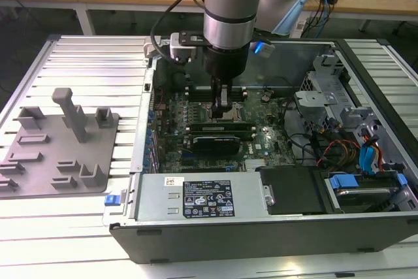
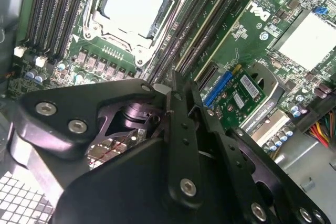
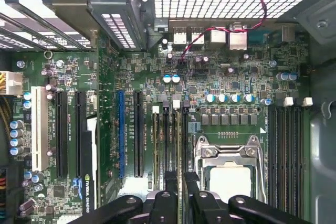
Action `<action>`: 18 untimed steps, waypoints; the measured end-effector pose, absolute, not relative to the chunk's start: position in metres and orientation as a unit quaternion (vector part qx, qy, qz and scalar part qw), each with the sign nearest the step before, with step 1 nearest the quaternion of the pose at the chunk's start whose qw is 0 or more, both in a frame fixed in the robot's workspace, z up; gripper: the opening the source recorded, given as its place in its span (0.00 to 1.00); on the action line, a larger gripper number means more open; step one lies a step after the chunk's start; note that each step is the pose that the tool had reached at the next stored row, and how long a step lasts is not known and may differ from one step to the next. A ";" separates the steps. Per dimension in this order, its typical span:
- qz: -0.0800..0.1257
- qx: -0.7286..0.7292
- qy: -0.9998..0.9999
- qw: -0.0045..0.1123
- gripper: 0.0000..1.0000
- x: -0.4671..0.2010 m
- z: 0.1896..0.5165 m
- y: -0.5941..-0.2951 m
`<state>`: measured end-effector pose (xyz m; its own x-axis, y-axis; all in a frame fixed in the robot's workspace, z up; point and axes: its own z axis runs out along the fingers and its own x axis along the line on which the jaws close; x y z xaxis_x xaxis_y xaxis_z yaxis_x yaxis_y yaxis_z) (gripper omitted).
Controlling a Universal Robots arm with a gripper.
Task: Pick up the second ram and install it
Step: 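Insert the second ram into the second slot, then press down the second ram until it locks into place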
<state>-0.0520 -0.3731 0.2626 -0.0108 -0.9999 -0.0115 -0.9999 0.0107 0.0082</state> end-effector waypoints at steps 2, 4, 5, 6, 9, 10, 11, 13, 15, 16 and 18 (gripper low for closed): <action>0.007 -0.703 0.711 0.001 0.18 -0.045 0.263 -0.373; 0.007 -0.703 0.711 0.001 0.18 -0.040 0.263 -0.373; 0.007 -0.703 0.711 0.001 0.18 -0.038 0.263 -0.373; 0.007 -0.703 0.711 0.001 0.18 -0.034 0.263 -0.373; 0.007 -0.703 0.711 0.001 0.09 -0.033 0.263 -0.373; 0.007 -0.703 0.711 0.001 0.08 -0.033 0.263 -0.373; 0.007 -0.703 0.711 0.001 0.08 -0.033 0.263 -0.373; 0.007 -0.703 0.711 0.001 0.08 -0.032 0.263 -0.373; 0.007 -0.703 0.711 0.001 0.08 -0.032 0.263 -0.373; 0.007 -0.703 0.711 0.001 0.08 -0.031 0.263 -0.373; 0.007 -0.703 0.711 0.001 0.08 -0.031 0.263 -0.373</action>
<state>-0.0307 -0.3731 0.2626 -0.0108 -0.9999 -0.0115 -0.9999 0.0107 0.0083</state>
